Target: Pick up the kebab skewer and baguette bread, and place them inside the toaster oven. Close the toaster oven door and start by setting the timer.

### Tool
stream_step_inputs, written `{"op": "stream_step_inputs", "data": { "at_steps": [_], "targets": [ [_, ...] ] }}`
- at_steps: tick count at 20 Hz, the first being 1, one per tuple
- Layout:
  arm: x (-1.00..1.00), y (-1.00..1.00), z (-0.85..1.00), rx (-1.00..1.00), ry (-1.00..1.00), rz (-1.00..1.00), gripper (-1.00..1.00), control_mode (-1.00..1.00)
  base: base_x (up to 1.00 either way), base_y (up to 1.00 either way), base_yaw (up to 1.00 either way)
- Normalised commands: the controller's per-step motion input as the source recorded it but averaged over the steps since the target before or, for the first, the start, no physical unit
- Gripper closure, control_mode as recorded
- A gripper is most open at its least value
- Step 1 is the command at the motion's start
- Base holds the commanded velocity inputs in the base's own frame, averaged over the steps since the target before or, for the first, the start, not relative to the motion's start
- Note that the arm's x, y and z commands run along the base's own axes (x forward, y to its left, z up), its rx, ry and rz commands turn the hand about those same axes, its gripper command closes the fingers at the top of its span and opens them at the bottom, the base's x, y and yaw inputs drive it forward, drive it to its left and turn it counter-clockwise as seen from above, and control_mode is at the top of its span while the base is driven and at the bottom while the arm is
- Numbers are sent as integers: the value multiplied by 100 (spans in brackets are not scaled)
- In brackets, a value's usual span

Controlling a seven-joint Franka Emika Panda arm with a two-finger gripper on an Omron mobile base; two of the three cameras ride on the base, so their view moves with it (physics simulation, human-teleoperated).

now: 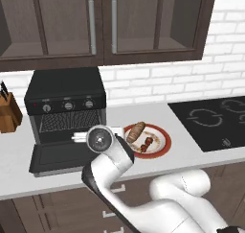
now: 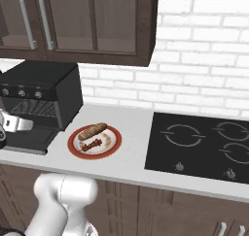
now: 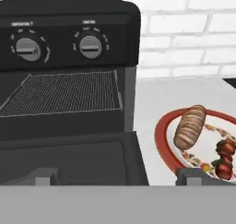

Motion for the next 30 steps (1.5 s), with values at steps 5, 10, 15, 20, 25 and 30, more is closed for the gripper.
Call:
{"op": "stream_step_inputs", "data": {
  "at_steps": [5, 10, 15, 20, 25, 30],
  "targets": [
    [50, 86, 0, 1, -11, -1, -100, -100, 0, 0, 0],
    [90, 59, -10, 0, -4, 0, -100, -100, 0, 0, 0],
    [63, 59, -26, 0, -3, -3, -100, -100, 0, 0, 0],
    [38, 34, -30, 0, -5, -1, -100, -100, 0, 0, 0],
    [14, 3, -9, 0, -3, 0, -100, -100, 0, 0, 0],
    [56, 0, -6, 0, 0, 0, -100, -100, 0, 0, 0]
  ]
}}
